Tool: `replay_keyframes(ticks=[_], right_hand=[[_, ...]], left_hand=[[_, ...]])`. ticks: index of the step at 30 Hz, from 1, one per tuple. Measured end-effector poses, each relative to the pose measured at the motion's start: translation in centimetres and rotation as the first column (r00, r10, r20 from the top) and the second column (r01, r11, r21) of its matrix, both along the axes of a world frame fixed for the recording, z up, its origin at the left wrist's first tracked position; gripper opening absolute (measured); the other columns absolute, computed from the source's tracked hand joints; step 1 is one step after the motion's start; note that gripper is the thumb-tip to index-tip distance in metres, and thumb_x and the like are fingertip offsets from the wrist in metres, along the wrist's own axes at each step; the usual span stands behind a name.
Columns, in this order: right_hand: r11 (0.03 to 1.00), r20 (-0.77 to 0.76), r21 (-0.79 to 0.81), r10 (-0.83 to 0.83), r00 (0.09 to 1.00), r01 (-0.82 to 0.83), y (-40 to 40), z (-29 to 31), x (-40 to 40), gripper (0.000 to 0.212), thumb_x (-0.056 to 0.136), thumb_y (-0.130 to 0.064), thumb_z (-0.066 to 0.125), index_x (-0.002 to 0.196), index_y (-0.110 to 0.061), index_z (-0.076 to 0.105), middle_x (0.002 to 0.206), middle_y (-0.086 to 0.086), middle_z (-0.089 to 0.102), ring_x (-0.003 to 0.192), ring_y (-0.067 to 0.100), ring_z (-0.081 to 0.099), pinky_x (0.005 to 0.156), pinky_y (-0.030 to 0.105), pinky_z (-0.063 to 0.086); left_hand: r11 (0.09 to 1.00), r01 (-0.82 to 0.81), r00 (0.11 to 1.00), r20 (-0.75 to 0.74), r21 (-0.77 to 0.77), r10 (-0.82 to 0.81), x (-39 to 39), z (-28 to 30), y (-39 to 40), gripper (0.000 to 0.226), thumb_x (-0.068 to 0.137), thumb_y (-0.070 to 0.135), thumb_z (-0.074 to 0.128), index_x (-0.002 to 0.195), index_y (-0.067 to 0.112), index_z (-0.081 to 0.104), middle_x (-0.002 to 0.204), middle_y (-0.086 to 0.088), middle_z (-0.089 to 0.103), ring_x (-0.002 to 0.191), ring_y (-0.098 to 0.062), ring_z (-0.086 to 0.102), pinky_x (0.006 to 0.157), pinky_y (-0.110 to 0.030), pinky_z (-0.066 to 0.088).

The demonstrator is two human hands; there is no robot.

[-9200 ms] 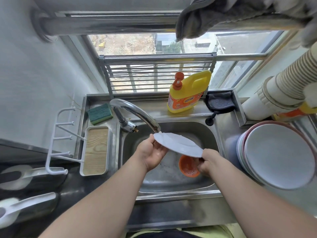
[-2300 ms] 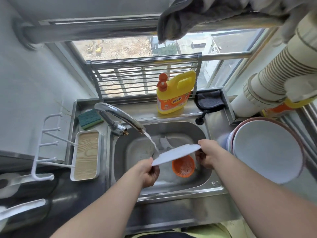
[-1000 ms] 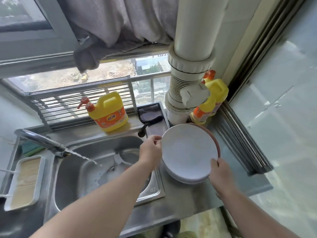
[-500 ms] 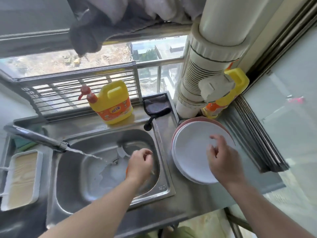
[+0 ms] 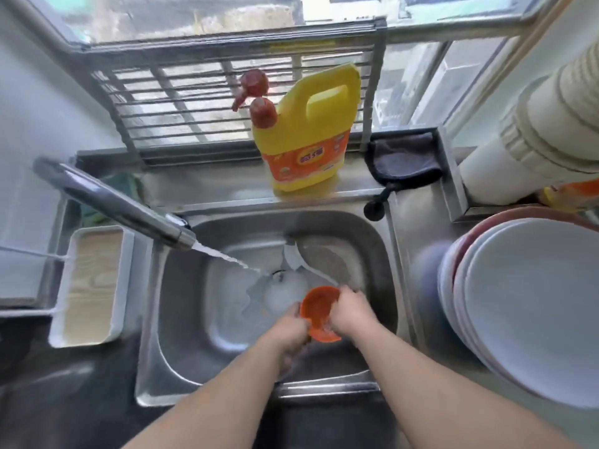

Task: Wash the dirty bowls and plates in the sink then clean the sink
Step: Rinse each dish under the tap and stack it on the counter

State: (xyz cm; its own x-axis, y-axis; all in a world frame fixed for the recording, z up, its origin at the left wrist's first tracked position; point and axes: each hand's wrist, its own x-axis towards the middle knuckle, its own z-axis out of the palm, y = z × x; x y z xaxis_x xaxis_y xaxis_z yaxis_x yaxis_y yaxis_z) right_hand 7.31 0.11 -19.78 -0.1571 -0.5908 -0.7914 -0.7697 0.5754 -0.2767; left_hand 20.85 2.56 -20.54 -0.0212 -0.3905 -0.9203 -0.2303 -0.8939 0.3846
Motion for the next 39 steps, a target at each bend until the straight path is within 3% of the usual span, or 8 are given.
replay_keyframes(ticks=[3,6,8,19,27,31,34,39], right_hand=[[0.996,-0.066,-0.038,0.076,0.995,-0.079,0.6,-0.5,-0.1,0.035,0.102,-0.024,0.044,0.133,-0.015,0.059,0.134,0.02,0.061,0.123,0.038,0.061,0.101,0.039,0.049],[0.963,-0.153,0.031,0.27,0.951,-0.269,1.0,0.2,0.7,0.031,0.098,-0.014,0.054,0.128,-0.013,0.06,0.131,0.015,0.065,0.122,0.034,0.065,0.098,0.038,0.052],[0.926,-0.184,0.039,0.375,0.909,-0.374,1.4,0.5,1.6,0.031,0.099,-0.011,0.057,0.13,-0.012,0.057,0.132,0.013,0.065,0.123,0.032,0.065,0.099,0.038,0.052],[0.908,-0.237,-0.049,0.393,0.888,-0.415,2.7,2.7,2.1,0.041,0.1,0.0,0.037,0.138,-0.016,0.041,0.126,0.012,0.066,0.115,0.038,0.066,0.085,0.044,0.054],[0.988,0.073,-0.147,-0.042,0.996,0.052,2.2,7.3,2.1,0.02,0.099,-0.023,0.047,0.118,-0.026,0.054,0.114,0.01,0.07,0.097,0.033,0.064,0.076,0.037,0.05],[0.884,0.456,0.043,-0.432,0.778,0.465,3.2,10.3,2.4,0.013,0.107,-0.03,0.047,0.115,-0.031,0.057,0.108,0.009,0.07,0.074,0.029,0.069,0.066,0.045,0.059],[0.772,0.555,0.185,-0.592,0.584,0.607,3.0,13.4,3.3,0.022,0.111,-0.038,0.037,0.121,-0.037,0.057,0.106,0.007,0.071,0.064,0.025,0.063,0.055,0.03,0.048],[0.747,0.59,0.113,-0.581,0.561,0.655,-0.1,15.1,6.0,0.026,0.109,-0.056,0.034,0.127,-0.042,0.047,0.117,0.011,0.068,0.067,0.021,0.062,0.061,0.031,0.05]], left_hand=[[0.999,-0.03,0.998,0.055,-0.035,0.032,0.7,-0.5,0.5,0.039,0.101,0.0,0.044,0.131,0.019,0.059,0.105,-0.006,0.071,0.079,-0.019,0.068,0.052,-0.022,0.053],[0.951,0.296,0.916,0.308,-0.089,-0.256,2.7,-0.1,0.4,0.051,0.087,0.015,0.055,0.134,0.03,0.066,0.116,-0.006,0.075,0.102,-0.029,0.072,0.084,-0.039,0.063],[0.874,0.477,0.812,0.429,-0.096,-0.396,3.3,0.5,0.3,0.048,0.092,0.012,0.057,0.135,0.033,0.067,0.126,-0.004,0.073,0.115,-0.027,0.069,0.097,-0.032,0.056],[0.68,0.718,0.6,0.626,-0.146,-0.498,3.6,1.3,0.3,0.047,0.095,0.008,0.046,0.135,0.029,0.058,0.125,-0.009,0.07,0.115,-0.033,0.065,0.088,-0.035,0.05],[0.804,0.528,0.813,0.438,-0.274,-0.384,6.0,6.4,-0.6,0.027,0.1,0.025,0.051,0.122,0.04,0.052,0.107,-0.001,0.072,0.09,-0.024,0.065,0.077,-0.037,0.052],[0.861,0.269,0.957,0.224,-0.432,-0.186,7.3,10.0,-0.4,0.026,0.1,0.019,0.053,0.112,0.042,0.059,0.102,0.008,0.072,0.079,-0.018,0.066,0.071,-0.036,0.054],[0.885,0.09,0.993,0.109,-0.456,-0.045,7.7,12.3,-1.3,0.022,0.103,0.019,0.053,0.113,0.037,0.062,0.106,0.005,0.074,0.085,-0.018,0.069,0.07,-0.033,0.051],[0.884,-0.153,0.988,-0.05,-0.441,0.146,8.1,14.2,-3.7,0.018,0.104,0.023,0.054,0.113,0.025,0.069,0.107,-0.005,0.076,0.083,-0.017,0.062,0.069,-0.032,0.048]])
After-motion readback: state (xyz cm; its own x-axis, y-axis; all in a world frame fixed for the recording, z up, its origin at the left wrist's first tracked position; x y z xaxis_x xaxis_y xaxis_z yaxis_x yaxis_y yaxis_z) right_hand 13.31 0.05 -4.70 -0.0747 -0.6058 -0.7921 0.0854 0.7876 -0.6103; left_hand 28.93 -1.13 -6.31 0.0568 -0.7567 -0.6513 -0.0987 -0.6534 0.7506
